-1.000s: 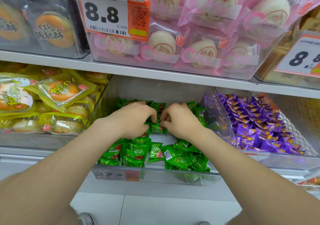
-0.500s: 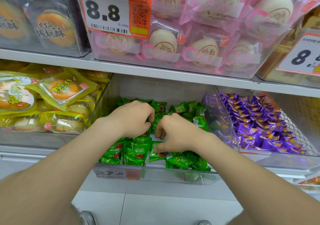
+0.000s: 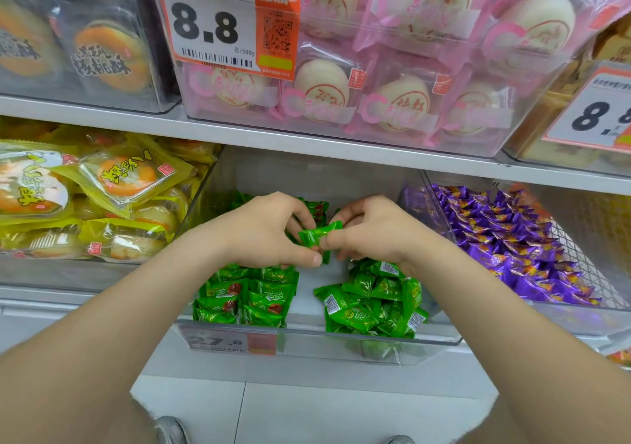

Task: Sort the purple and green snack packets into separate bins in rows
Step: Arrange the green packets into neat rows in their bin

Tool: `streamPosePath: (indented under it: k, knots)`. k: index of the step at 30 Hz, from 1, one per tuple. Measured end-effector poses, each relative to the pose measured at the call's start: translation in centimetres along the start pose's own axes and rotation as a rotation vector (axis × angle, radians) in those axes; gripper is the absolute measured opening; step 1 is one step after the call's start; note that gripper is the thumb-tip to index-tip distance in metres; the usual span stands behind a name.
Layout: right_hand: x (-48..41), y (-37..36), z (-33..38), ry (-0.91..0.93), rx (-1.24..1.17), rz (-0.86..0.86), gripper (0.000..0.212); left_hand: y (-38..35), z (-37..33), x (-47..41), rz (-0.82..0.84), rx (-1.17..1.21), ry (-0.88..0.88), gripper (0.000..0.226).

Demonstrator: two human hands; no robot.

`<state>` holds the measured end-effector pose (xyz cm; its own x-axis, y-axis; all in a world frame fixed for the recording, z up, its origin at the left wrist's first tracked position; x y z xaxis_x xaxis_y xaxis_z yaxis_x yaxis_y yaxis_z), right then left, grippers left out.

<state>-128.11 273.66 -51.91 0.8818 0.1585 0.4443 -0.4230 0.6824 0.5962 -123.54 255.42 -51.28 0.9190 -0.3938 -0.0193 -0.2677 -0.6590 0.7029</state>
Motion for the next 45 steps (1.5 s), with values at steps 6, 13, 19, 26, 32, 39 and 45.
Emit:
streamPosePath:
  k: [6,13,19,26,32,39,45]
  knots:
    - [0.8,0.3,0.6,0.205,-0.058,0.201,0.032,0.4,-0.7,0.7,-0.049,0.349,0.056,0.021]
    - [1.8,0.2,0.1,0.205,0.005,0.273,0.025,0.0,-0.1,0.5,0.013,-0.009,-0.034,0.036]
    - [-0.1,0.7,-0.5,0.287,0.461,-0.257,0.024,0.1,1.2,0.6,-0.021,-0.394,0.011,0.049]
    - [-1.9,-3.2,-0.9,0.284,0.63,-0.26,0.031,-0.6,1.7,0.5,0.084,-0.449,0.043,0.046]
    - [-1.9,-3.7,-0.2,0.339,0.686,-0.341,0.026,-0.7,1.5,0.5,0.103,-0.464,0.023,0.044]
    - [-1.4,-3.9,-0.2,0.375,0.704,-0.321,0.029,-1.2,1.0,0.5,0.142,-0.511,-0.03,0.043]
    - [-0.6,-3.0,0.4,0.375,0.657,-0.326,0.026,-1.3,1.0,0.3,0.125,-0.502,-0.028,0.044]
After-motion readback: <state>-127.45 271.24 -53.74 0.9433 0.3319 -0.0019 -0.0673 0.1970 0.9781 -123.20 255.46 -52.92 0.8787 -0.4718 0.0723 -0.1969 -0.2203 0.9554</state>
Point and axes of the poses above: each hand's wrist, its own x-axis away from the middle knuckle, its own y-axis out of the back of the hand, z = x × y, the point moved 4 cm from there along -x, towards the middle knuckle, and after that the axes turned 14 degrees about -y, right-handed, at the moved point
